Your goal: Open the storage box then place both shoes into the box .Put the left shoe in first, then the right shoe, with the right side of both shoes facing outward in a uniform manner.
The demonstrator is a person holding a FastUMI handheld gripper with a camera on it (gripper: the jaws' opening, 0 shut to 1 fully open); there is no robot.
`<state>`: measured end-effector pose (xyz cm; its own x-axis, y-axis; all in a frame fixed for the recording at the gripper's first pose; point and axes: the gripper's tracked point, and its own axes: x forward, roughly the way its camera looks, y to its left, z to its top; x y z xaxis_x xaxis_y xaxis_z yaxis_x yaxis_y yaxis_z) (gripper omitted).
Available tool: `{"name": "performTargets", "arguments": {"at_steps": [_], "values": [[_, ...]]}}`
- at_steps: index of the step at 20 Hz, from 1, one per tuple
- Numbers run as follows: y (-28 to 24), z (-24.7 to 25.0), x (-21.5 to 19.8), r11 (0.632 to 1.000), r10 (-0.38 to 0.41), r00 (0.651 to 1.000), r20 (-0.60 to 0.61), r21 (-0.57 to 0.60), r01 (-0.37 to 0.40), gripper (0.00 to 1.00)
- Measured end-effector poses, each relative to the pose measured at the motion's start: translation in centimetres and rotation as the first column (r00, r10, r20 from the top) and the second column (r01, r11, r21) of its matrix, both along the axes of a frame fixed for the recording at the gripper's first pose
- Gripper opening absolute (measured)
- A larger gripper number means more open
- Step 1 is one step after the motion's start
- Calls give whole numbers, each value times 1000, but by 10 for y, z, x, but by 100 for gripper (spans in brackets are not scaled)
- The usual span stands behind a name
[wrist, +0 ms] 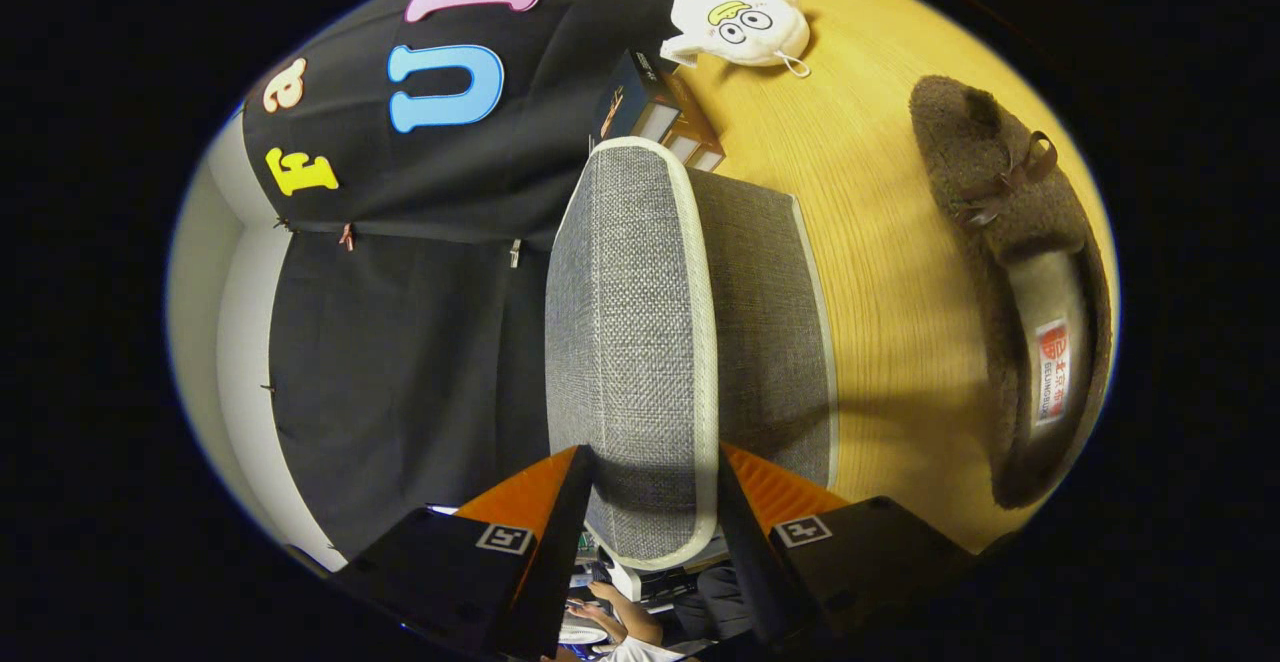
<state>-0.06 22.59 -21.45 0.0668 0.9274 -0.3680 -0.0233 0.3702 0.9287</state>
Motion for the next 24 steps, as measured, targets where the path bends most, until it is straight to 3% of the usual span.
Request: {"name": "performTargets", "arguments": {"at_steps": [1,7,8,12,24], "values": [[-1,1,-3,1000,8,1000,-12,6,-8,72],[-4,7,-11,1000,25,998,-50,18,-24,36],[-1,9,-8,999,13,998,-62,36,-10,36],[1,22,-12,999,8,997,-80,52,-4,7],[16,80,-2,995,-37,999,12,97,36,5]]}}
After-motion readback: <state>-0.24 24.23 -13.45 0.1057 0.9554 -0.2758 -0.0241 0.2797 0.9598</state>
